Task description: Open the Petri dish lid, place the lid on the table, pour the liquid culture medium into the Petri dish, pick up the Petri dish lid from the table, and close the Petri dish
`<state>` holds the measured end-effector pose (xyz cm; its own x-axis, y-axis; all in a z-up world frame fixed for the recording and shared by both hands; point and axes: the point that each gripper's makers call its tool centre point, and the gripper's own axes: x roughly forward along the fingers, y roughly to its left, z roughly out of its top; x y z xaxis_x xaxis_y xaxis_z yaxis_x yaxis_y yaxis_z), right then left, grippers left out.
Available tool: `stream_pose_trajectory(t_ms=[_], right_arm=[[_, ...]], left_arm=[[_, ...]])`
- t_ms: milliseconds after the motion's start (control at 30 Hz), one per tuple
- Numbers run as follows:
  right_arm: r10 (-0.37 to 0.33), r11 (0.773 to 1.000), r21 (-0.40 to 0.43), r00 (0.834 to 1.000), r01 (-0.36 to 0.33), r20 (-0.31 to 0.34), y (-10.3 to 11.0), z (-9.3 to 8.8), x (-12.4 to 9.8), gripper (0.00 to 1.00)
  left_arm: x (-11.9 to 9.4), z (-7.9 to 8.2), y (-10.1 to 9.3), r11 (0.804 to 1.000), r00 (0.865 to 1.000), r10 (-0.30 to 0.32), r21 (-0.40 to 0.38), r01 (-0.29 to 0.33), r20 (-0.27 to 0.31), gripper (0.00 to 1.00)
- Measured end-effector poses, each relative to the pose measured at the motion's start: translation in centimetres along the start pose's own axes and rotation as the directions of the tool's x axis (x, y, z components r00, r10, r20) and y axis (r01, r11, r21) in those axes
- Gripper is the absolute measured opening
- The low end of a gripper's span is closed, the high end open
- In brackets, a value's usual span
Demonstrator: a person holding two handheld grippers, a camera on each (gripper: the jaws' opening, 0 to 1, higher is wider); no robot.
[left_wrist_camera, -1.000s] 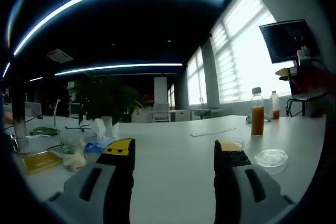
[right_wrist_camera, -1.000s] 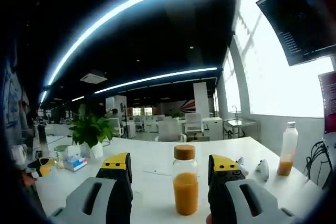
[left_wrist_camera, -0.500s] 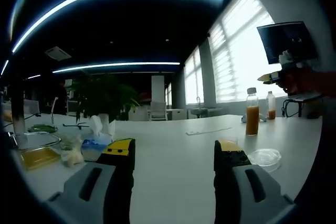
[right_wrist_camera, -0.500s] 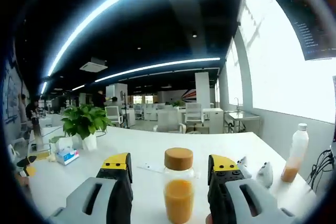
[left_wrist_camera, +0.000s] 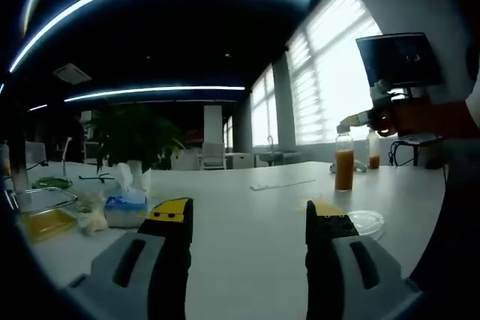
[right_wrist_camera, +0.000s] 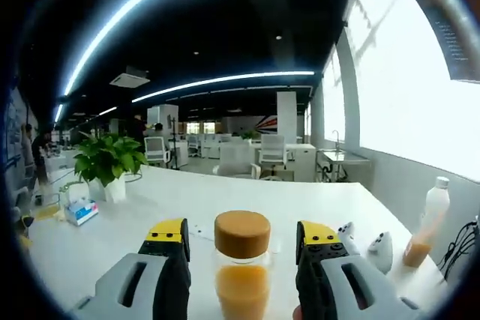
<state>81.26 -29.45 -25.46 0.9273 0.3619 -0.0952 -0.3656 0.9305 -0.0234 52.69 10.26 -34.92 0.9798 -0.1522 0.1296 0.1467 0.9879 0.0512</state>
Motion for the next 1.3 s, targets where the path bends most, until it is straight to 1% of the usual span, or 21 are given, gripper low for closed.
stream_pose_trajectory(t_ms=[133,233,300,367,433,533,633,767,900,1033,1233,1300], right_arm=[[0.003,1.0,-0.011,1.0,-0.003,-0.019,0.1,-0.1,0.8,0.5],[-0.001,1.0,-0.019,1.0,0.0,-0.027,0.0,-0.1,1.2,0.48],[0.001,1.0,-0.009,0.999,-0.001,-0.039,0.0,-0.3,1.5,0.46],[-0.005,1.0,-0.01,0.998,0.005,-0.055,-0.1,-0.6,1.9,0.42],[-0.01,1.0,-0.012,0.998,0.01,-0.064,-0.1,-0.9,2.1,0.39],[-0.008,1.0,-0.012,0.998,0.007,-0.067,0.1,-1.0,2.1,0.38],[-0.014,1.0,-0.026,0.997,0.012,-0.078,0.3,-1.3,2.2,0.31],[-0.018,0.999,-0.041,0.997,0.015,-0.075,0.3,-1.2,2.3,0.31],[-0.02,1.0,-0.017,0.997,0.019,-0.069,0.2,-1.1,2.3,0.3],[-0.021,1.0,-0.004,0.998,0.02,-0.056,0.1,-0.7,2.2,0.3],[-0.022,1.0,0.012,1.0,0.022,-0.022,-0.1,0.3,2.2,0.3],[-0.03,0.999,0.017,1.0,0.03,-0.001,-0.4,1.0,2.1,0.3]], left_arm=[[0.0,0.0,-0.9,1.0,1.0,-0.03,0.004,0.03,-0.005,0.52],[-0.3,0.2,-1.4,0.999,0.999,-0.039,0.001,0.039,0.0,0.52],[-0.4,0.1,-1.8,0.999,0.999,-0.054,-0.001,0.054,-0.003,0.52],[-0.4,-0.1,-2.0,0.998,0.998,-0.065,0.004,0.065,-0.016,0.52],[-0.4,-0.2,-2.0,0.998,0.998,-0.066,0.001,0.066,-0.016,0.52],[-0.5,0.2,-1.9,0.998,0.998,-0.07,-0.011,0.07,-0.007,0.52],[-0.5,0.4,-1.9,0.997,0.997,-0.076,-0.002,0.076,-0.003,0.52],[-0.5,0.3,-1.7,0.997,0.997,-0.072,0.004,0.072,-0.01,0.52],[-0.6,0.5,-1.4,0.998,0.998,-0.067,-0.011,0.067,0.0,0.52],[-0.5,0.3,-1.5,0.997,0.997,-0.071,-0.017,0.071,-0.003,0.52],[-0.3,-0.1,-2.0,0.996,0.997,-0.081,-0.026,0.081,-0.008,0.52],[-0.3,-0.1,-2.1,0.996,0.997,-0.081,-0.028,0.08,-0.008,0.52]])
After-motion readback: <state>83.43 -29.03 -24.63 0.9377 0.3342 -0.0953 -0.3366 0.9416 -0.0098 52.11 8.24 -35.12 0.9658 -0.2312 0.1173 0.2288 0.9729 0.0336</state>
